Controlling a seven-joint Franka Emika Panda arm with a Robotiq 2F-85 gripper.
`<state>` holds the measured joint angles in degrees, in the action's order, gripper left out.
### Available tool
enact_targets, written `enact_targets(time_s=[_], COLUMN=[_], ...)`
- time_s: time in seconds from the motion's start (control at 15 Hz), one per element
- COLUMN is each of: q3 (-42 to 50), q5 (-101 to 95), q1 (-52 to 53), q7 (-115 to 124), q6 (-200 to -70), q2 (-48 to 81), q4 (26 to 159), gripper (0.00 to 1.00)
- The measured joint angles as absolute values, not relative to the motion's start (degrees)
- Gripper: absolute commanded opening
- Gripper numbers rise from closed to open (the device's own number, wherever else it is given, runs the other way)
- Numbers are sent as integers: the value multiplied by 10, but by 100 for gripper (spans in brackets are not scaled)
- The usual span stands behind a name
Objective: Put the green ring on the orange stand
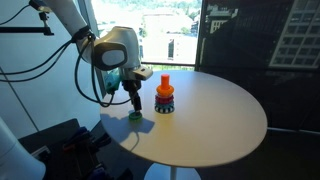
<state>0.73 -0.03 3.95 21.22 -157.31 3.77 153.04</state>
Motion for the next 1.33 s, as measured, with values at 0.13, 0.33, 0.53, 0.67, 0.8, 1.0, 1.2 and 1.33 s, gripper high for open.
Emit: enact_targets(time_s=[0.13,0.33,0.53,0.67,0.8,1.0,1.2,1.33], q3=[8,8,8,8,8,8,8,8], q5=[-5,-7,-7,-10,-18,-25,-25,-26], q1=[38,38,38,38,38,41,46,49], q7=[212,212,212,213,218,225,226,230], q6=[-1568,-1567,-1567,-1568,-1568,-1572,-1578,-1581], q2=[39,43,49,54,61,72,82,88], q4=[1530,1530,1528,1527,1526,1523,1520,1517], gripper=[100,100,100,100,100,100,100,100])
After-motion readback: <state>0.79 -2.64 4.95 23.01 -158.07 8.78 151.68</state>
